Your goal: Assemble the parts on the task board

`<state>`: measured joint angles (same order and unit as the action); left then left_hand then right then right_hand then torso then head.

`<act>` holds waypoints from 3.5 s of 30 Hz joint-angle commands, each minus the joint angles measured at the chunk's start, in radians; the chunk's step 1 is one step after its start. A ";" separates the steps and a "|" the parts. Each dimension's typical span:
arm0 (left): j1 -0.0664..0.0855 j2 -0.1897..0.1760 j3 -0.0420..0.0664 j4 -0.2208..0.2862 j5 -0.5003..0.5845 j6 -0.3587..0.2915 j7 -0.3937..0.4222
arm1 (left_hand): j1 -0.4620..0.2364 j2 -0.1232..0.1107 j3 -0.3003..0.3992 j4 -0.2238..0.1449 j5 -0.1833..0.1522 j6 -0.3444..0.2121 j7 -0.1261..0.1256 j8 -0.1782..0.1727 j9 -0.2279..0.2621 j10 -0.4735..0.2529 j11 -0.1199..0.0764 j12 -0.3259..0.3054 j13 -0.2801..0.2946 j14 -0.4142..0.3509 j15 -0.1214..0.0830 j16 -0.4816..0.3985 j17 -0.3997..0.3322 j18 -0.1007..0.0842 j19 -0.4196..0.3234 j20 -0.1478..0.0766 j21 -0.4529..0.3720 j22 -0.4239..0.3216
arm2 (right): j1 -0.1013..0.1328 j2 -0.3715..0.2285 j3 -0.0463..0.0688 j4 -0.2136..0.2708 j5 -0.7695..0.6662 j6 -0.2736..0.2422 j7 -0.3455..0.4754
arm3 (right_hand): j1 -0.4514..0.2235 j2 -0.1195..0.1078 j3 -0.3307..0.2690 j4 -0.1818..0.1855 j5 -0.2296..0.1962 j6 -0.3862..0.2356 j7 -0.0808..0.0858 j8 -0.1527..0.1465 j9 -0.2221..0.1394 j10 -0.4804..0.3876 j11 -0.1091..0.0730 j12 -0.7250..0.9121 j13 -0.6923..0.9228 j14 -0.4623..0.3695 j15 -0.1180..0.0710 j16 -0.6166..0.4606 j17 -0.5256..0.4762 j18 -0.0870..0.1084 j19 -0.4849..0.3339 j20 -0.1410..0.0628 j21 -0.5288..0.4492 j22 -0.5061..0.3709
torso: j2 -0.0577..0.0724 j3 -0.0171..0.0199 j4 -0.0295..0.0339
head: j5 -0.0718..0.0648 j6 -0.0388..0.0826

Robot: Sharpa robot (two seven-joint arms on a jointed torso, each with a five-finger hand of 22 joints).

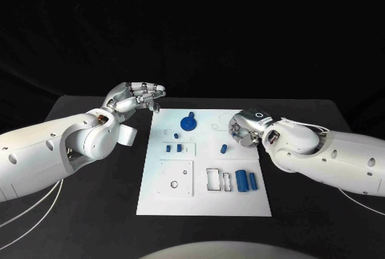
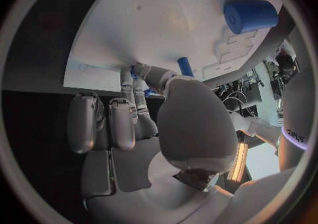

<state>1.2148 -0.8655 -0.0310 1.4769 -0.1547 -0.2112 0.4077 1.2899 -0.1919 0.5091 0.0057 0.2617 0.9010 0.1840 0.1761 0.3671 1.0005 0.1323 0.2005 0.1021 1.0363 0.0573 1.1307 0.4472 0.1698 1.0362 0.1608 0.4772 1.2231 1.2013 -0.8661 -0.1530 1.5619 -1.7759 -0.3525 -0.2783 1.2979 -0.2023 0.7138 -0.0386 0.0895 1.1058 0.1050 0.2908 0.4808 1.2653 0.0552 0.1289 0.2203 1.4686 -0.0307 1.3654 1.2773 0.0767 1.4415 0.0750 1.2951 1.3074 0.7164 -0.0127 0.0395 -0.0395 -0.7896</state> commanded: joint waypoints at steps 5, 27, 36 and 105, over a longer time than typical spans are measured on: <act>0.000 0.005 0.001 -0.005 0.010 0.008 0.001 | 0.001 -0.001 0.004 -0.006 -0.003 -0.004 0.002 0.005 -0.001 -0.008 0.002 0.005 -0.002 0.000 0.000 -0.005 -0.002 0.012 -0.007 0.001 -0.005 -0.002 | 0.004 -0.023 0.008 0.043 -0.018 -0.050 -0.022 | 0.005 0.010 0.005 -0.005 0.004 0.001 0.000 0.006 0.003 0.030 -0.019 0.001 0.003 0.052 -0.007 0.004 0.001 -0.014 0.006 -0.005 0.008 0.137 | -0.001 0.0001 -0.0017 | 0.000 0.005; -0.005 0.015 0.000 -0.018 0.023 0.016 -0.001 | 0.001 -0.001 0.003 -0.007 -0.001 -0.005 0.003 0.006 -0.002 -0.012 0.003 0.005 -0.002 0.000 0.001 -0.006 -0.003 0.012 -0.007 0.001 -0.006 -0.004 | 0.017 -0.030 0.022 0.278 0.044 -0.106 0.008 | 0.007 0.009 0.009 -0.008 0.005 0.000 0.000 0.008 0.006 0.032 -0.019 0.000 0.006 0.053 -0.007 0.008 0.004 -0.016 0.010 -0.006 0.017 0.142 | -0.001 -0.0017 0.0010 | 0.031 0.013; -0.006 0.025 0.000 -0.020 0.026 0.014 -0.004 | 0.000 -0.002 0.002 -0.007 -0.001 -0.006 0.004 0.006 -0.002 -0.014 0.003 0.006 -0.003 -0.001 0.001 -0.006 -0.004 0.012 -0.007 0.001 -0.007 -0.005 | -0.026 0.064 0.013 0.267 0.058 -0.097 0.033 | 0.007 0.009 0.011 -0.008 0.007 -0.001 0.001 0.008 0.008 0.032 -0.019 -0.001 0.006 0.053 -0.007 0.008 0.002 -0.016 0.010 -0.006 0.016 0.142 | -0.001 -0.0039 0.0032 | 0.053 0.008; -0.005 0.042 -0.002 -0.018 0.024 0.019 -0.023 | -0.004 -0.003 -0.003 -0.007 0.011 -0.008 0.005 0.010 -0.004 -0.023 0.005 0.014 -0.004 -0.004 0.003 -0.011 -0.010 0.011 -0.009 0.003 -0.012 -0.013 | -0.111 0.194 -0.009 0.150 0.035 0.008 0.016 | 0.003 0.011 0.013 -0.009 0.008 -0.007 0.003 0.008 0.014 0.030 -0.017 -0.007 0.011 0.052 -0.006 0.008 -0.002 -0.014 0.007 -0.006 0.010 0.141 | 0.001 -0.0018 0.0007 | 0.109 -0.032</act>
<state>1.2090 -0.8256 -0.0333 1.4569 -0.1339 -0.2083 0.3813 1.2899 -0.1919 0.5091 0.0000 0.2673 0.8973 0.1876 0.1799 0.3635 0.9828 0.1358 0.2085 0.0994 1.0363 0.0574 1.1254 0.4382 0.1698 1.0327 0.1645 0.4715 1.2107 1.0947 -0.6762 -0.1602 1.7126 -1.7100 -0.3744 -0.2415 1.2988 -0.2020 0.7214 -0.0470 0.0923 1.0968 0.1035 0.2976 0.4933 1.2756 0.0589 0.1187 0.2331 1.4687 -0.0303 1.3692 1.2760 0.0767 1.4448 0.0715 1.3066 1.3080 0.7164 -0.0151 0.0399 0.0694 -0.8217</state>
